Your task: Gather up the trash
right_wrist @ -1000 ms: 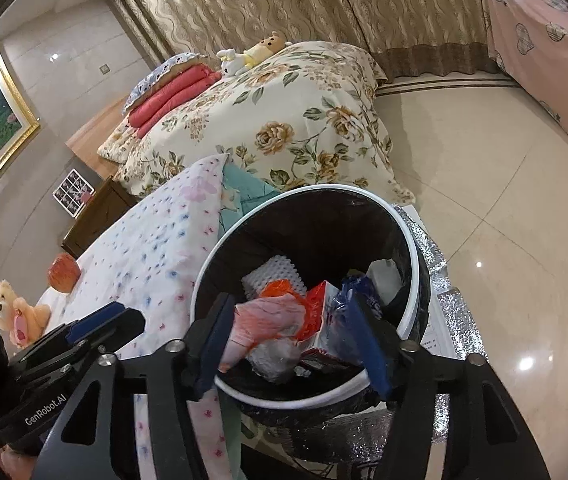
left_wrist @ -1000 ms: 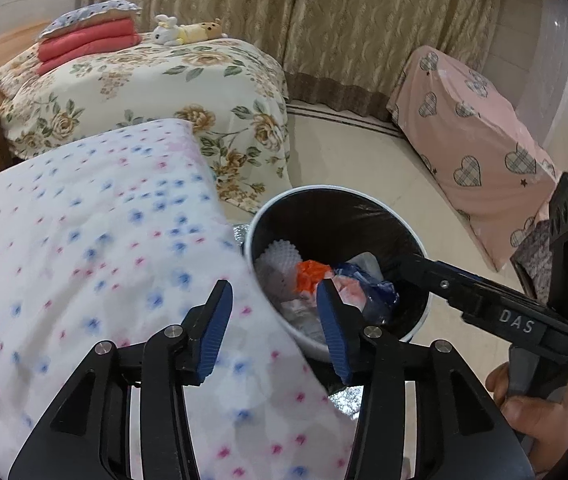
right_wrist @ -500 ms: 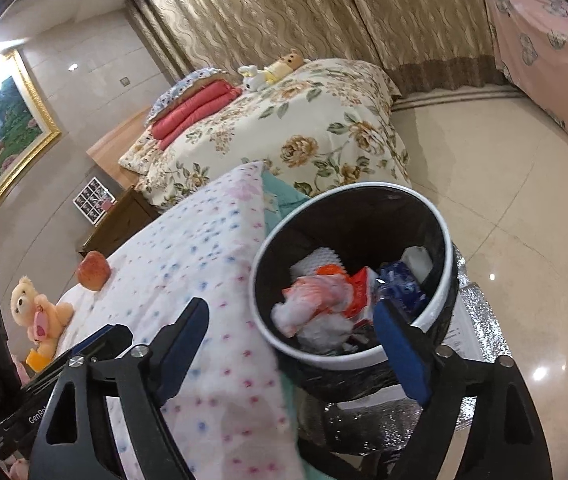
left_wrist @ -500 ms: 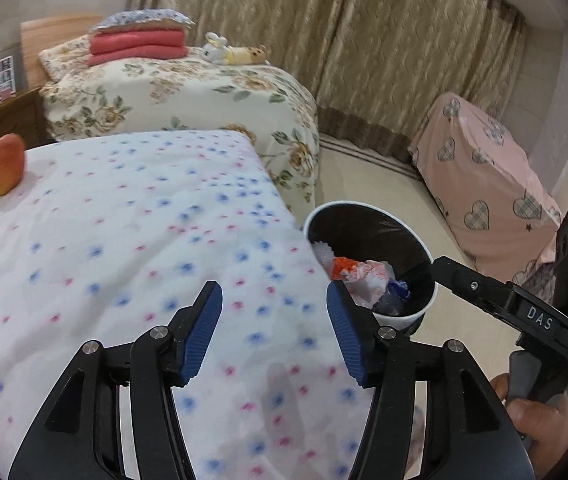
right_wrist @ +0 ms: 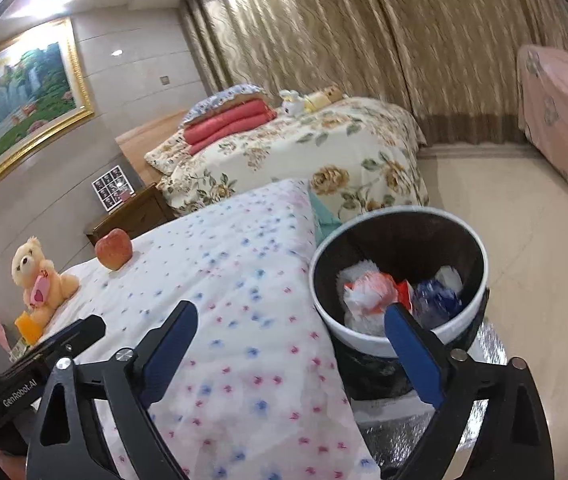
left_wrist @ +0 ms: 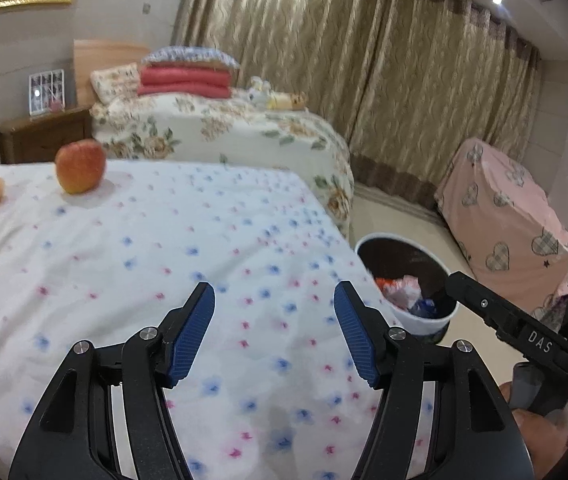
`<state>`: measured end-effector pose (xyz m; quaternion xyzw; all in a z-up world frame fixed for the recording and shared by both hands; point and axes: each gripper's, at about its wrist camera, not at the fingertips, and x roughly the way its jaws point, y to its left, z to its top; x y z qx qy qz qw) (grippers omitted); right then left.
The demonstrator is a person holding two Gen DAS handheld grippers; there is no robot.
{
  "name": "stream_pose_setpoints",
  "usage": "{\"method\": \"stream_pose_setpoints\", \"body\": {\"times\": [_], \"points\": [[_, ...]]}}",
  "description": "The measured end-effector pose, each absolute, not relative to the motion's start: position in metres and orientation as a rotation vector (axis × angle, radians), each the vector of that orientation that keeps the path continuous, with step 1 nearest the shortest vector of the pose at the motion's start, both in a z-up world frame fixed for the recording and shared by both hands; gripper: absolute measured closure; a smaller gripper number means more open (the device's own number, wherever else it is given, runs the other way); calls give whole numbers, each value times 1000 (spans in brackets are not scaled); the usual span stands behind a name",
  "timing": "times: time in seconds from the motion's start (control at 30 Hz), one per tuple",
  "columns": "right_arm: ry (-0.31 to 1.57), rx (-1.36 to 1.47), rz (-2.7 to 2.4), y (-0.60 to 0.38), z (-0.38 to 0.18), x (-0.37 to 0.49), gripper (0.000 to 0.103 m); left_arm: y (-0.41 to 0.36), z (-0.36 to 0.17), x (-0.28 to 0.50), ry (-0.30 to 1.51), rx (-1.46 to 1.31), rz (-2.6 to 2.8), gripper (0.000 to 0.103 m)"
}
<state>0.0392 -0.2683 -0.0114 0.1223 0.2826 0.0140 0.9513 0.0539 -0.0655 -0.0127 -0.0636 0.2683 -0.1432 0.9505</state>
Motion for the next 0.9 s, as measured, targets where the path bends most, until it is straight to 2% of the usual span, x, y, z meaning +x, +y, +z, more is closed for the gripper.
{"method": "stream_pose_setpoints", "body": {"times": [0.07, 0.13, 0.2, 0.5, 0.9], "points": [[529, 211, 28, -263, -3, 34, 0, -62, -8, 48, 503, -123, -272, 30], [486, 168, 17, -255, 2, 29, 0, -57, -5, 40, 448, -115, -235, 8], [459, 138, 11, -249, 0, 27, 0, -52, -5, 33, 400, -107, -191, 0], [438, 96, -4, -240, -24, 27, 0, -42, -20, 30, 388, -70, -128, 0], [434, 73, 15, -233, -27, 21, 0, -43, -25, 24, 370, -38, -80, 0]]}}
